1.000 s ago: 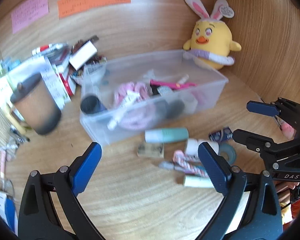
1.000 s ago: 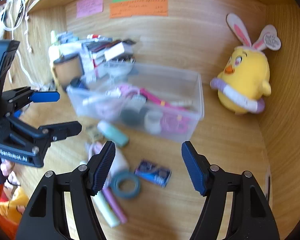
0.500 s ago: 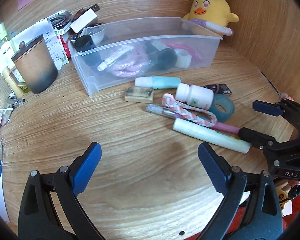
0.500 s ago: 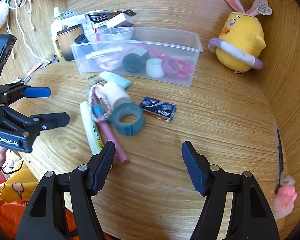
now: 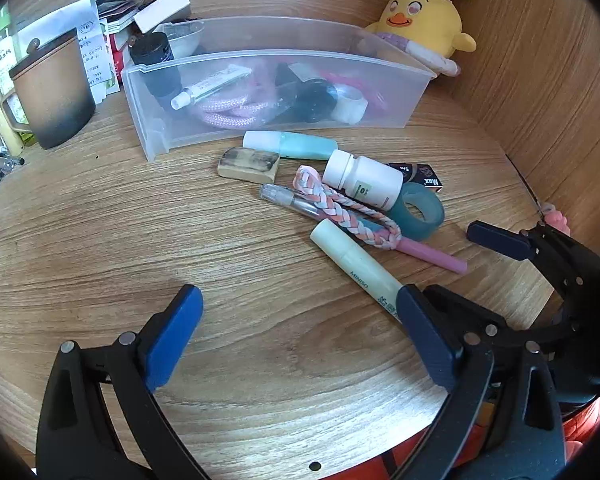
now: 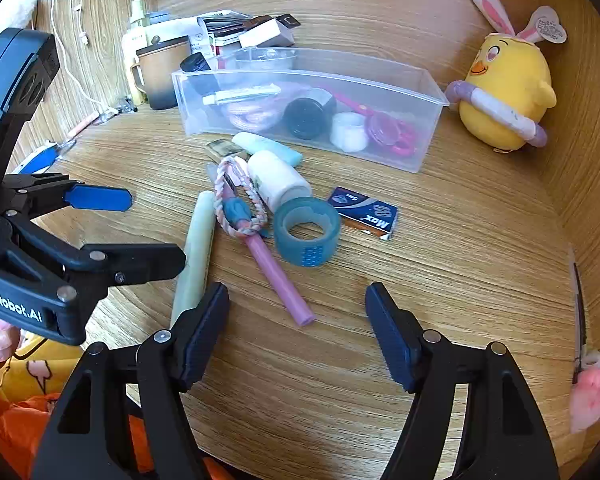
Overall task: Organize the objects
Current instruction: 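Open both tools and move them back toward the remaining items, then grasp pale green cream tube with left tool while right tool grasps blue tape roll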
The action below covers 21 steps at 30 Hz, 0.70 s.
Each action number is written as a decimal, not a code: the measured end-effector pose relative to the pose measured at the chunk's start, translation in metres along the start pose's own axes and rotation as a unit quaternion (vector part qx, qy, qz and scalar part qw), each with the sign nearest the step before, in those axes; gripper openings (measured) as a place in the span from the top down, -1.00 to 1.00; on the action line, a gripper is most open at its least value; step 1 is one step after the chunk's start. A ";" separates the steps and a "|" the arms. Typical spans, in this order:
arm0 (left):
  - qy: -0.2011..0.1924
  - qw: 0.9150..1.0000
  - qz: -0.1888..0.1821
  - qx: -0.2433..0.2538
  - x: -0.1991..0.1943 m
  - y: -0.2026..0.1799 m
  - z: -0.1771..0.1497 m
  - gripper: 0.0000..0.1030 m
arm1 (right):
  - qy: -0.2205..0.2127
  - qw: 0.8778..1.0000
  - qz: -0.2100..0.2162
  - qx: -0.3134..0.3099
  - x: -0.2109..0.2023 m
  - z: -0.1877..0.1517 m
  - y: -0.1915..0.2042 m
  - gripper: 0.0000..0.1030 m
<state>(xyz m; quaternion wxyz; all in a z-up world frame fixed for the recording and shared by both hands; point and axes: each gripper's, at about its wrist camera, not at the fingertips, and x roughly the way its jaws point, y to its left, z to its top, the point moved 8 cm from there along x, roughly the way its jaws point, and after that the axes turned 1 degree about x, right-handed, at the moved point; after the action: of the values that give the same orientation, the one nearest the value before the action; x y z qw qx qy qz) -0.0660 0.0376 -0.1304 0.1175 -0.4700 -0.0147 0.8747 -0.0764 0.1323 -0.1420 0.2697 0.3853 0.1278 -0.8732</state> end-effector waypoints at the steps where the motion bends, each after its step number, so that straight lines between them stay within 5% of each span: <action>1: 0.002 1.000 -0.004 0.001 0.000 -0.002 0.000 -0.91 | -0.002 1.000 -0.001 -0.003 -0.001 -0.001 0.000 -0.31; 5: 0.004 1.000 -0.011 0.005 0.004 -0.013 0.003 -0.91 | -0.006 1.000 0.009 -0.013 -0.004 -0.004 0.005 -0.31; 10: -0.007 0.999 0.025 0.036 0.007 -0.014 0.002 -0.82 | -0.004 1.000 0.019 -0.010 -0.005 -0.007 0.004 -0.31; 12: -0.011 0.997 0.046 0.054 0.006 -0.011 0.001 -0.58 | -0.002 1.000 0.015 0.000 -0.005 -0.006 -0.004 -0.32; 16: -0.018 0.997 0.053 0.058 -0.001 0.003 -0.005 -0.42 | -0.004 0.999 0.024 0.038 -0.005 0.001 -0.020 -0.32; 21: -0.018 0.997 0.050 0.056 -0.008 0.017 -0.007 0.14 | -0.009 0.998 0.031 0.060 0.000 0.016 -0.023 -0.31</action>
<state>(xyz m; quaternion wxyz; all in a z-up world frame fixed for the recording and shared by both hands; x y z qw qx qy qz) -0.0593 0.0187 -0.1298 0.0988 -0.4473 0.0555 0.8872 -0.0995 0.1446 -0.1309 0.2743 0.3964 0.0612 -0.8740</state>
